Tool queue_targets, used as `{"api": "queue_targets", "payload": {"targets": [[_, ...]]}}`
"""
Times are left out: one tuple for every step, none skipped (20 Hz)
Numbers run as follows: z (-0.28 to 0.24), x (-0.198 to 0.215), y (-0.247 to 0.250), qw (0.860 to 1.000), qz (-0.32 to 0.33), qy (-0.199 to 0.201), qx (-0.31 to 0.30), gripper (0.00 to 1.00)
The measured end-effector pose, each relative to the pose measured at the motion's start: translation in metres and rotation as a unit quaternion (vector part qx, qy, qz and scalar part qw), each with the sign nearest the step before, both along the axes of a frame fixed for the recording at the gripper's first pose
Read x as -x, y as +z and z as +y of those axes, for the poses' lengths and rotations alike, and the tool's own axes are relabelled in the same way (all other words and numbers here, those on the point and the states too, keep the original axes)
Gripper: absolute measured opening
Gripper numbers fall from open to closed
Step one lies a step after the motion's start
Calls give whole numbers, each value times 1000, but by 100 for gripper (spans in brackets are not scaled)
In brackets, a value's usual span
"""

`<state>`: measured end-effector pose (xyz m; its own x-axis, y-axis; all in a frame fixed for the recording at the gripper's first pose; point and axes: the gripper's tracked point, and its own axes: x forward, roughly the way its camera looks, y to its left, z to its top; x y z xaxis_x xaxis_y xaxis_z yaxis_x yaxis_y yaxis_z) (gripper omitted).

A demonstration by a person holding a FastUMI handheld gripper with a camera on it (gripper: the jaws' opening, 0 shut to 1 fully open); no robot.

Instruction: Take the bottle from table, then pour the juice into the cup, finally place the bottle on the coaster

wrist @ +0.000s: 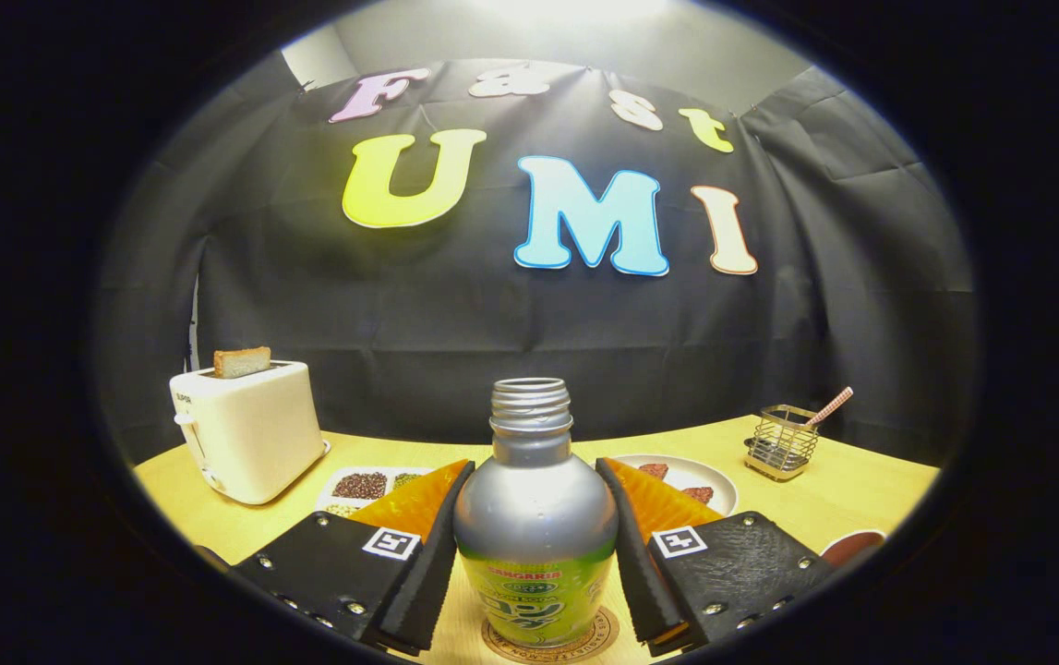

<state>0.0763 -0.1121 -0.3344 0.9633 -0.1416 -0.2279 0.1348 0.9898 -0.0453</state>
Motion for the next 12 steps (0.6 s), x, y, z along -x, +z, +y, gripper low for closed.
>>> {"api": "queue_targets", "payload": {"targets": [[0,-1,-2,1000,2,0,-1,77],[0,-1,-5,1000,3,1,-3,77],[0,1,-8,1000,4,0,-4,77],[-1,0,-5,1000,-5,-1,-2,77],[-2,1,-6,1000,-8,-6,4,77],[1,4,-6,1000,-12,-4,4,77],[1,5,-6,1000,-14,-7,3,77],[-1,7,-7,1000,-16,-8,0,77],[-2,7,-7,1000,-17,-10,-6,77],[-4,8,-7,1000,-21,-12,-12,77],[-6,8,-7,999,-25,-13,-18,77],[-7,10,-6,999,-29,-14,-24,77]]}}
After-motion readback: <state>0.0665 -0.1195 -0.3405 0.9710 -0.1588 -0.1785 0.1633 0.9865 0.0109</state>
